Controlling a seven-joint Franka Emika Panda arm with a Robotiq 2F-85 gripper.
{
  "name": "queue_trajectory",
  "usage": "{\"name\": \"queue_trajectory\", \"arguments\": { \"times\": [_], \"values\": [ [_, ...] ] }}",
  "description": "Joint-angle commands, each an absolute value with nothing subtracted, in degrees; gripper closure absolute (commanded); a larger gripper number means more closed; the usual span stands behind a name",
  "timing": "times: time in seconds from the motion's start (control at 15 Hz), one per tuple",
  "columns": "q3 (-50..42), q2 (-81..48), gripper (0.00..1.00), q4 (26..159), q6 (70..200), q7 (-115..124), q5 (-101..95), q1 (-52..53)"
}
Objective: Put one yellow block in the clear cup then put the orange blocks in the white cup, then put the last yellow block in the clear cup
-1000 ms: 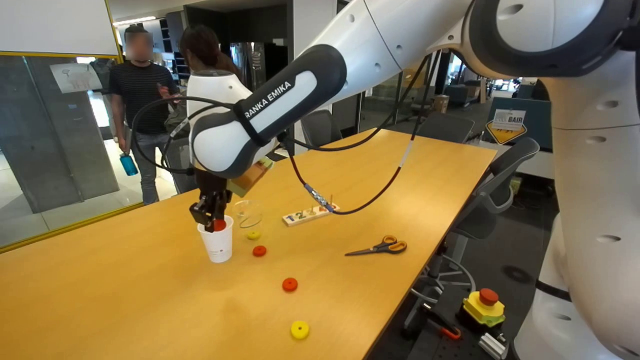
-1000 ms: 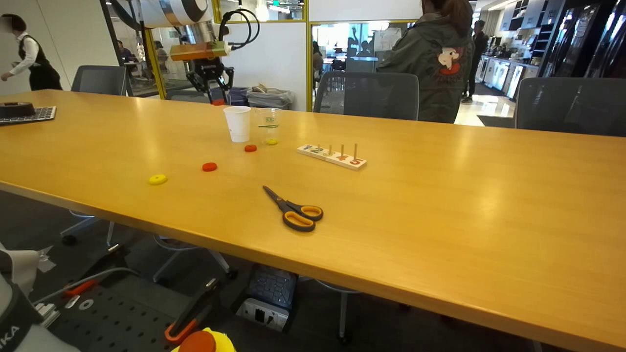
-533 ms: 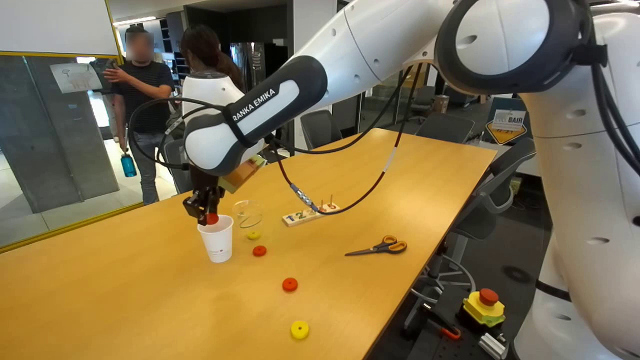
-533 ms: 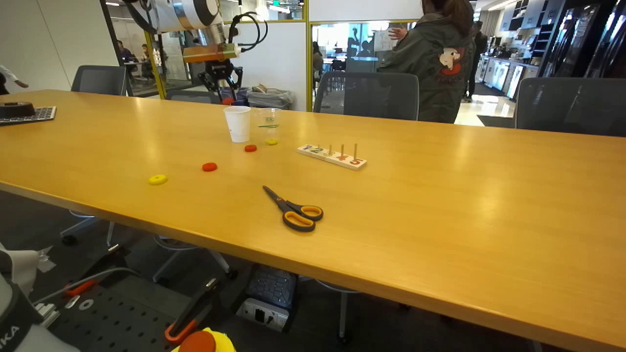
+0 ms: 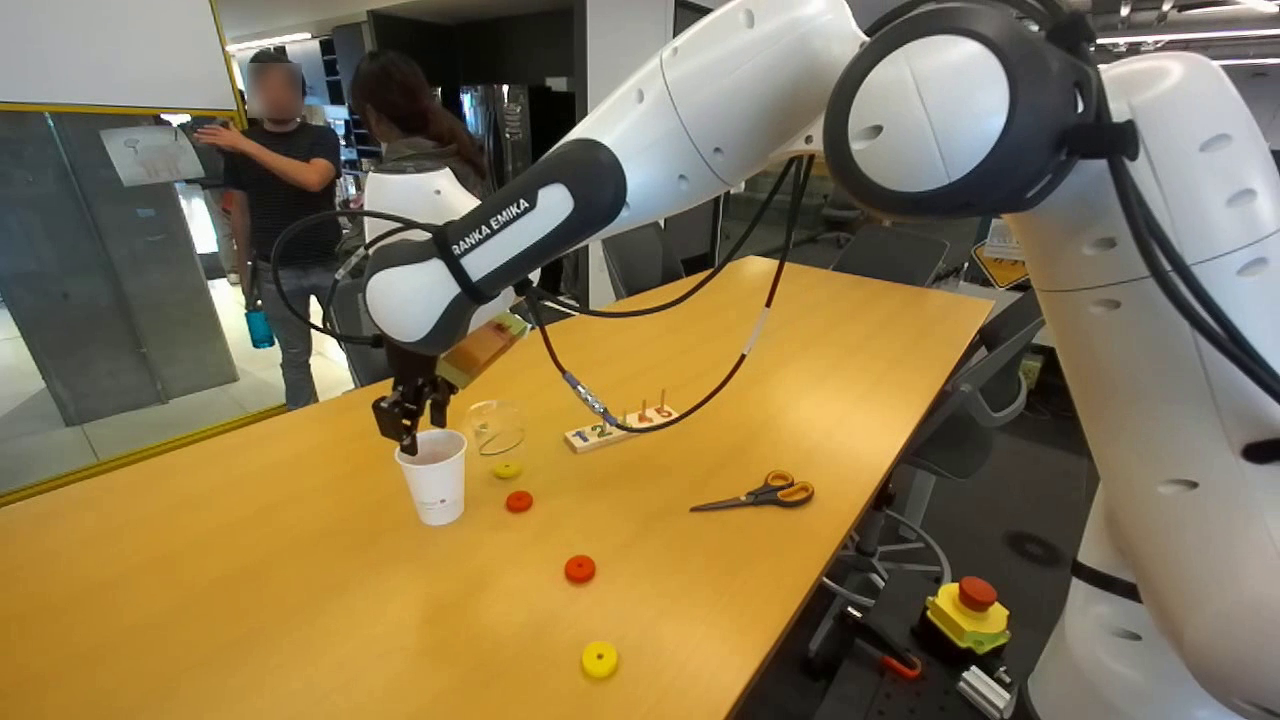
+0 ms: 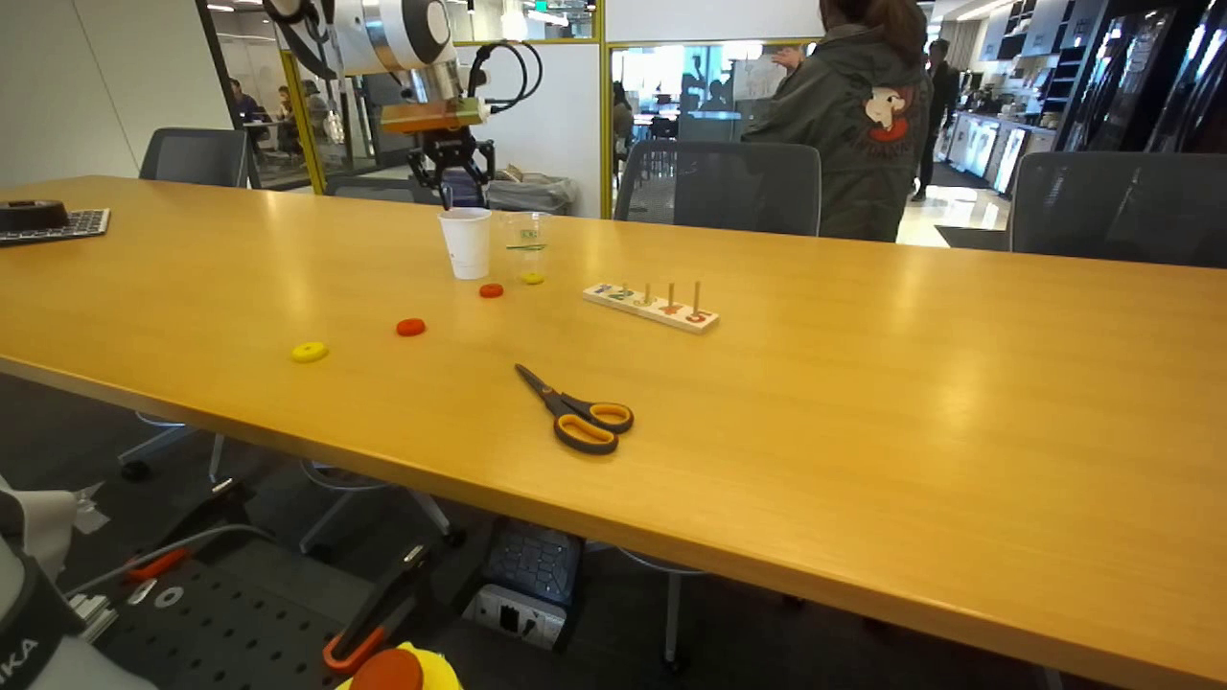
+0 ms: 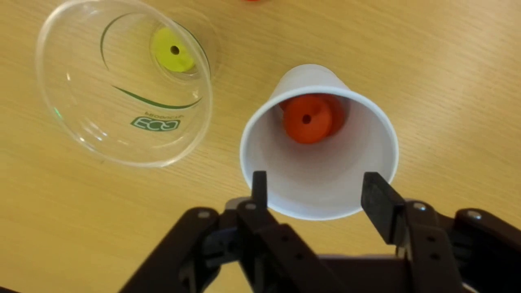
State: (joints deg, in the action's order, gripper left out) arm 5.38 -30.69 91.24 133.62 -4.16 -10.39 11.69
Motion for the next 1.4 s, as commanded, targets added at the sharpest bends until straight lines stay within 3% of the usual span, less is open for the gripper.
{"name": "queue_trajectory", "arguments": {
  "times": [0.0, 0.87, 1.33],
  "values": [
    [4.8, -30.5, 0.03, 89.2, 129.3, -4.0, -11.0, 11.9],
    [5.7, -9.0, 0.0, 119.5, 133.4, -6.9, -5.4, 5.9],
    [6.2, -6.7, 0.0, 131.4, 142.2, -7.6, -0.9, 5.9]
  ]
}}
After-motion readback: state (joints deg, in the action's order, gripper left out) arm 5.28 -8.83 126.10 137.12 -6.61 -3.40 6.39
